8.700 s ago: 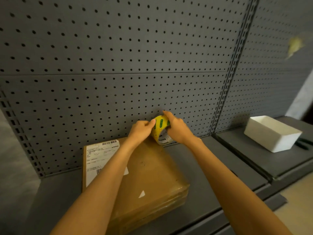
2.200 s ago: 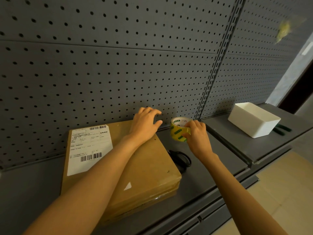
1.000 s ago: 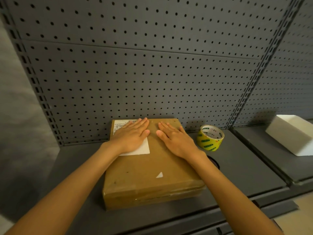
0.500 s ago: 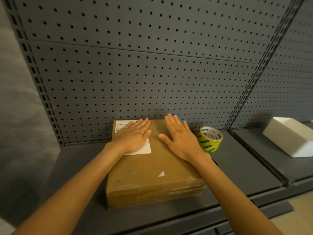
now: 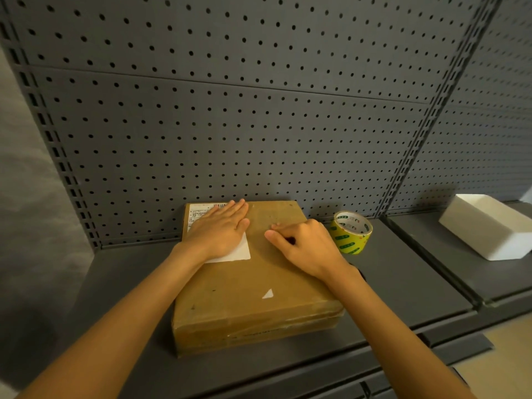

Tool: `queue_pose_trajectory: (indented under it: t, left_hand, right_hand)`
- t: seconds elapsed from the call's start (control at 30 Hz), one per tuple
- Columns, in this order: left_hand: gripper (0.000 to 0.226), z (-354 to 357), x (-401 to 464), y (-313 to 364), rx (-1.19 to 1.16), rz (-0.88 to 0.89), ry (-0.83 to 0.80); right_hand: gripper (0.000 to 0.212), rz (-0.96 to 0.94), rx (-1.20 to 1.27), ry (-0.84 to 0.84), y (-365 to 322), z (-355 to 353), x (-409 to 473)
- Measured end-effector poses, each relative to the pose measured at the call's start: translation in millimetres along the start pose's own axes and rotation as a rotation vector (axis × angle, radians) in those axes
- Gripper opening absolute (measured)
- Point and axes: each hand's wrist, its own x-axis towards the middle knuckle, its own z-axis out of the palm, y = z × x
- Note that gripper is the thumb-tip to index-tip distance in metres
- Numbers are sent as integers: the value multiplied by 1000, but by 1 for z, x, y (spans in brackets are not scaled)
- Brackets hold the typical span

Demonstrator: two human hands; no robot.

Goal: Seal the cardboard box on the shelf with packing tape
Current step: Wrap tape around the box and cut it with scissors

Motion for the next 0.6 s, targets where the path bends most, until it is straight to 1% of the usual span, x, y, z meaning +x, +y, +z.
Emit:
queue_pose_trajectory:
  t: [0.07,0.1,0.17,0.23,0.3,0.37,0.43,0.5,0.6]
  left_hand:
    - [52,0,0,0,-1,4,3]
    - [52,0,0,0,-4,5,3]
    - [52,0,0,1,-5,5,2]
    - [52,1,1,0,-3,1,3]
    - [51,1,2,0,-1,-4,5]
    - [51,1,3,0,3,-8,4]
    - [51,0,2,1,11,-11,2]
    - [51,0,2,1,12,-11,4]
    - [51,0,0,2,6,-9,2]
  right_hand:
    - [32,-3,43,-21,-2,-2,2]
    - [39,3,40,-80,-3,-2,4]
    - [62,34,-39,-228,-5,-3,6]
    - [66,45,-112,-287,-7,-2,8]
    - [64,51,-121,-285,-6,1,11]
    - [60,14,-83,-264,0,4,12]
    - [52,-57,-14,-236,5,6,10]
    - [44,-86,70,-208,8,8,7]
    - [38,-46,156,-135,9,8,4]
